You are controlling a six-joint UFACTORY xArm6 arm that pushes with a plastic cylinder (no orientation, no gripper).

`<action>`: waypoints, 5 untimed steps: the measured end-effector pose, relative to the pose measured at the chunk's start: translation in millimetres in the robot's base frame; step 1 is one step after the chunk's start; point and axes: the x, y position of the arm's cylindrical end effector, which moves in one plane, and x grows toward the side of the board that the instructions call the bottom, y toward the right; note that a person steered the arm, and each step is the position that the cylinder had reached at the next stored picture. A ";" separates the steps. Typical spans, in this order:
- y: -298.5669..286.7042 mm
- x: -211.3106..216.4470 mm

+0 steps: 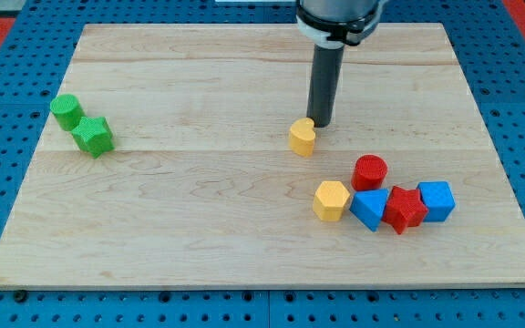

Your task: Push the yellow heart into the red circle

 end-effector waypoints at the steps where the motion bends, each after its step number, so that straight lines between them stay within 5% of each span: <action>1: -33.5 -8.8; 5: 28.5 12.8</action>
